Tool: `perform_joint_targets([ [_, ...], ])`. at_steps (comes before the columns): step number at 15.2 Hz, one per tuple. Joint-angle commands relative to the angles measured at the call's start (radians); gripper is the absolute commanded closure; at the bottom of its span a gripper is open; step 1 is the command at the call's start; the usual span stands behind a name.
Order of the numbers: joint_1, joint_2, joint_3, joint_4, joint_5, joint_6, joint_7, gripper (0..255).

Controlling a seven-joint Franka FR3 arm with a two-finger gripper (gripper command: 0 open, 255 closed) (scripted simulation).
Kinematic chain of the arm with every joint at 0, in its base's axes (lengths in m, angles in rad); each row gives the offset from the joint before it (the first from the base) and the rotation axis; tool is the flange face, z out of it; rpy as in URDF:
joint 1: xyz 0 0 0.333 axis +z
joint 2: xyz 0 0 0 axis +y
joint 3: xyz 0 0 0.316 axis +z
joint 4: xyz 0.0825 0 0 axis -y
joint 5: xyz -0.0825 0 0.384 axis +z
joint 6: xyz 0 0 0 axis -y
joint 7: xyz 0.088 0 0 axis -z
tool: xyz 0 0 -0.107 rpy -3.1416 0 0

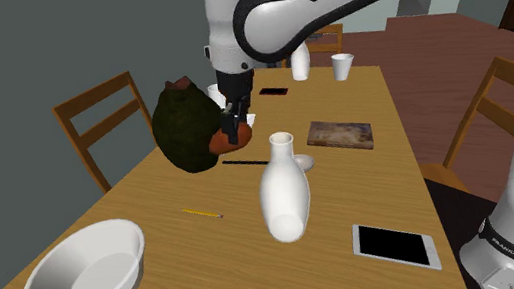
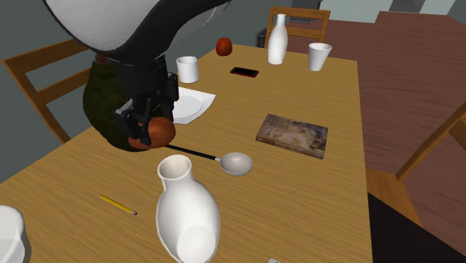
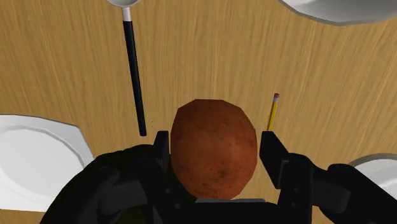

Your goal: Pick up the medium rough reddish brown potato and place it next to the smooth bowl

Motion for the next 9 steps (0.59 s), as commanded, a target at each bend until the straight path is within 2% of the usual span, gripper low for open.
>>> perform_joint_targets([
  [1,0.024,0.01,0.018,0.014,-0.009,-0.008,0.046,255],
  [9,0.133,0.101,0.089,0.135,-0.057,-0.058,0.234,255],
])
